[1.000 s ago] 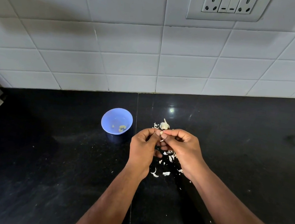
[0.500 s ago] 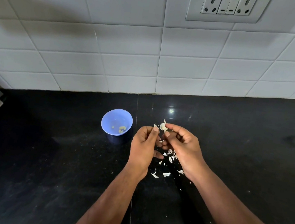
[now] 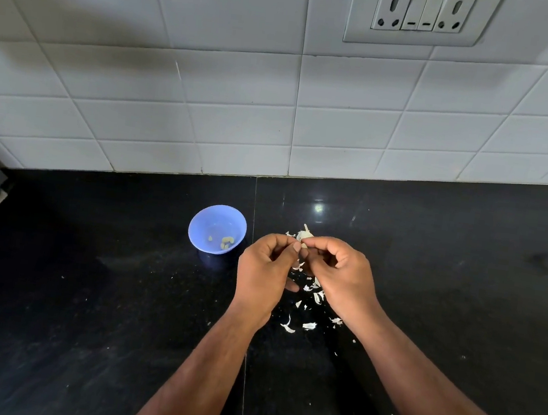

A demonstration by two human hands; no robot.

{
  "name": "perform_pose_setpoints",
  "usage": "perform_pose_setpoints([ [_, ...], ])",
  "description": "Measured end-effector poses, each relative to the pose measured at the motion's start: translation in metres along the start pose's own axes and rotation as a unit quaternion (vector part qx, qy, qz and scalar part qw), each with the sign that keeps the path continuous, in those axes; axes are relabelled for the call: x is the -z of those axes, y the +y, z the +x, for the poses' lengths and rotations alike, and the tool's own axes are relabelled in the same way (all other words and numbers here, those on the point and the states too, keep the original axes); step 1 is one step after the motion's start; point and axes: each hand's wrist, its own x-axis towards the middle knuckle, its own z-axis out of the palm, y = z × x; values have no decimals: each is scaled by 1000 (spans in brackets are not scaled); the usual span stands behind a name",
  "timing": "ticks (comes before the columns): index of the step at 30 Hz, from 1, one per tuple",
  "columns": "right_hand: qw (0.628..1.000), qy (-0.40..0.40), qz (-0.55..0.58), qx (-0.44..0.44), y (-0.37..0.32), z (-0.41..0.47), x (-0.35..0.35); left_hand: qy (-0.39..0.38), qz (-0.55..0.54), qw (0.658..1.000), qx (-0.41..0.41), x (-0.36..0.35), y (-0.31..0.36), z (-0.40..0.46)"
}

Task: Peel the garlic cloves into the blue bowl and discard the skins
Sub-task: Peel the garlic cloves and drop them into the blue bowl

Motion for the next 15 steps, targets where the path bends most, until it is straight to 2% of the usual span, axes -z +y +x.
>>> perform_pose_setpoints([
  [9,999,-26,29,-3,1,-4,-3,3,81,997,-16,-1,-1,2],
  [15,980,-29,192,-52,-7,-6,-1,28,21,999,28,0,-3,2],
])
